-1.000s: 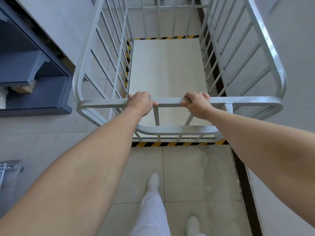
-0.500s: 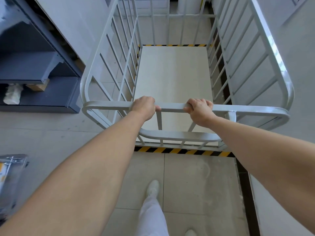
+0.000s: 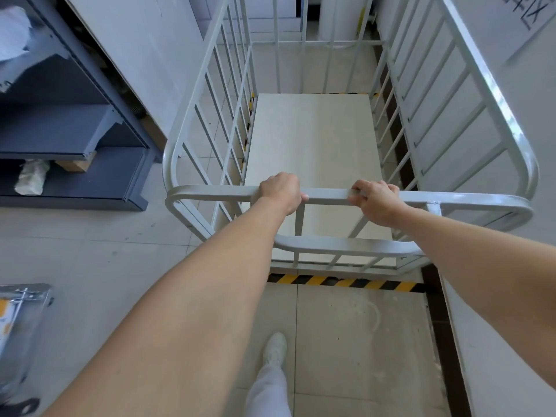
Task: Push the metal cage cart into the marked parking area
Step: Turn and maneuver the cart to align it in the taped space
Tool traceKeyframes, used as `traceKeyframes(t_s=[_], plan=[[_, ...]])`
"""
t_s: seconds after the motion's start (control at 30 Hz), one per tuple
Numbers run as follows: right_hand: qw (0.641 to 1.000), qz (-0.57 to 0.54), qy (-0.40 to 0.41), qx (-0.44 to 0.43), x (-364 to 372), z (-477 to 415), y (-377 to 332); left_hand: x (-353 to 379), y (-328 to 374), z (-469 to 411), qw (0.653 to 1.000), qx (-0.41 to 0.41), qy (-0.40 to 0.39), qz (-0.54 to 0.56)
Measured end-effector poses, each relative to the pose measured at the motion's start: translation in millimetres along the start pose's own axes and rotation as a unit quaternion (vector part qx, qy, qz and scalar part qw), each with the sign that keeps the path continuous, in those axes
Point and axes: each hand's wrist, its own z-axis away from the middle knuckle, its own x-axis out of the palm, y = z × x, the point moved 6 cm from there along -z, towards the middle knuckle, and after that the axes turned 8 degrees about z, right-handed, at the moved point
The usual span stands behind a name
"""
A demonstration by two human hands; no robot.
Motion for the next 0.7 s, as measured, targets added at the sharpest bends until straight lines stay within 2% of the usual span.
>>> traceKeyframes(t_s=[0.17,0.7], plan=[[1.0,0.003,-0.003,0.003,2.3,2.6,3.8,4.5,1.9,-0.6,0.999,0.012,0.004,-0.032],[1.0,0.007,-0.006,0.01,-10.6,-2.7,35.2,12.0,33.0,-8.7,1.0,0.012,-0.003,-0.015]])
